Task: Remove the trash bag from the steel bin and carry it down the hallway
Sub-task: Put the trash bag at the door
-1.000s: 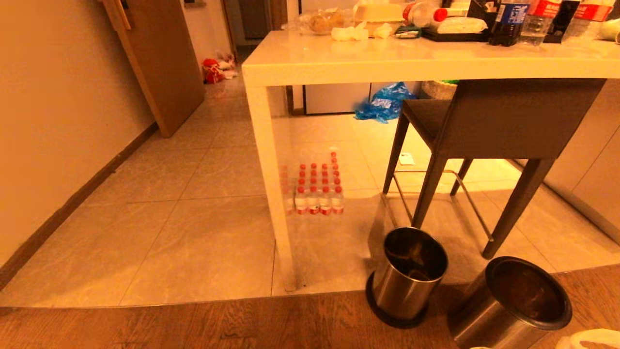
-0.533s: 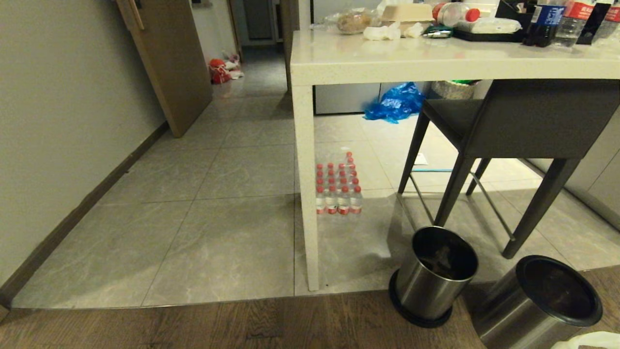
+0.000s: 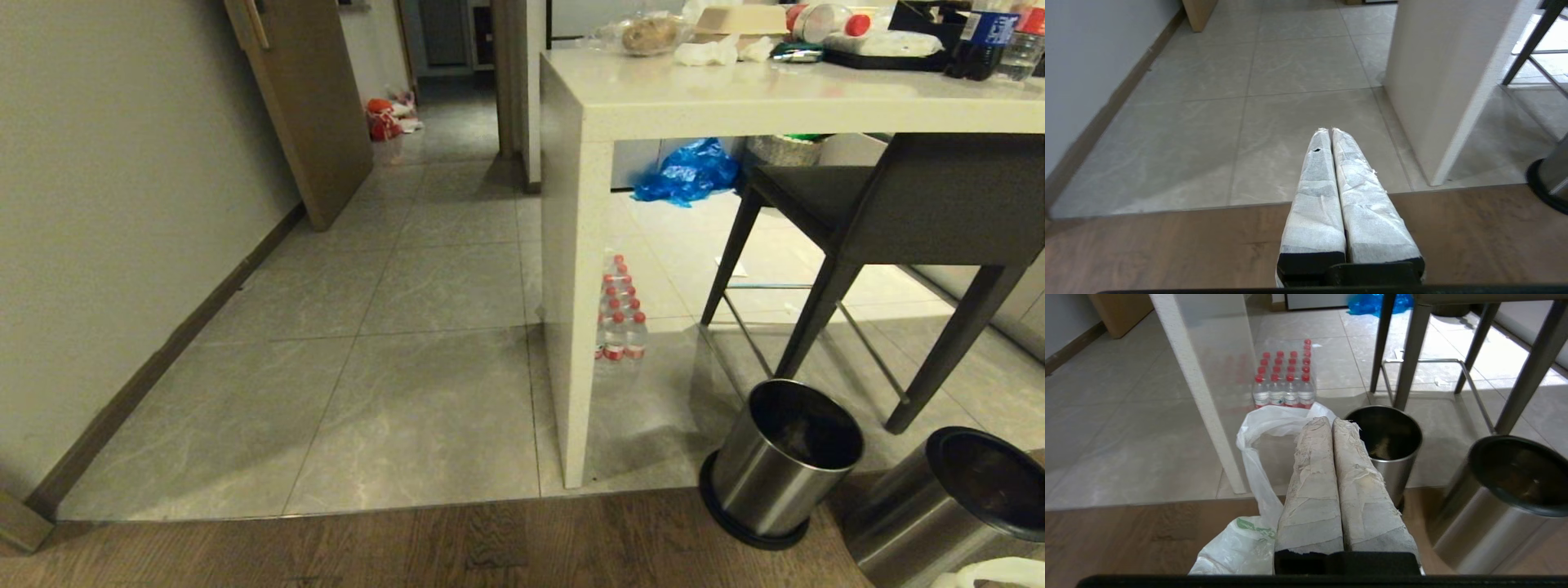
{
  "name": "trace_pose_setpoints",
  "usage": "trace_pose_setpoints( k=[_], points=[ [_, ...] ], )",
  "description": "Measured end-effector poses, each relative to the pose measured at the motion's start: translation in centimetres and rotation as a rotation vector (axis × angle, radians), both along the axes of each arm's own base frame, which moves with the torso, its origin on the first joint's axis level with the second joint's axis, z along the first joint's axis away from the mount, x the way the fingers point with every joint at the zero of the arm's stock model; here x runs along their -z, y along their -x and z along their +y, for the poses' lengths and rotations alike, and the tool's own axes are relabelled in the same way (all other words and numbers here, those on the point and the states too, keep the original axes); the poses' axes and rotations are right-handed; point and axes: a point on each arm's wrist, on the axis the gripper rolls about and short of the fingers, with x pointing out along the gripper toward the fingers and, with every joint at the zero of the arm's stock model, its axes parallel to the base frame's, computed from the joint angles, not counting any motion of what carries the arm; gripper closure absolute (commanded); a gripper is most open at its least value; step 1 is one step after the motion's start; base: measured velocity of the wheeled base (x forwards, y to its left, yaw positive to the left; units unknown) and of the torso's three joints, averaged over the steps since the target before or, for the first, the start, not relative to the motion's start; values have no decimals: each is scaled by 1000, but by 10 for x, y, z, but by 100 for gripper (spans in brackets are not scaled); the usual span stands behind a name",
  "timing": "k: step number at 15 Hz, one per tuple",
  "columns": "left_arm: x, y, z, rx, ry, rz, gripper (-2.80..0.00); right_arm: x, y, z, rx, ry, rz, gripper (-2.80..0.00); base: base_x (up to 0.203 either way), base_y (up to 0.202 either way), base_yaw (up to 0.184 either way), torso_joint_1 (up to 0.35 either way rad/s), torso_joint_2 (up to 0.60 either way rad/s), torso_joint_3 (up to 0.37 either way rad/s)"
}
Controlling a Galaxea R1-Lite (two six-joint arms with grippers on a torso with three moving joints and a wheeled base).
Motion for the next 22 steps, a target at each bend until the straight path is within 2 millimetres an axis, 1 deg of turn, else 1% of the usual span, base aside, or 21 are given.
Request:
trace_pose_setpoints(
  k=[19, 21, 22],
  points=[
    [0, 0, 0, 1, -1, 0, 0, 0, 0, 0, 0, 0, 0, 0, 0, 193, 1, 2, 2, 2],
    [0, 0, 0, 1, -2, 0, 0, 0, 0, 0, 0, 0, 0, 0, 0, 137, 5, 3, 6, 1],
    [0, 0, 0, 2, -4, -1, 0, 0, 0, 0, 0, 0, 0, 0, 0, 0, 0, 0, 0, 0]
  ],
)
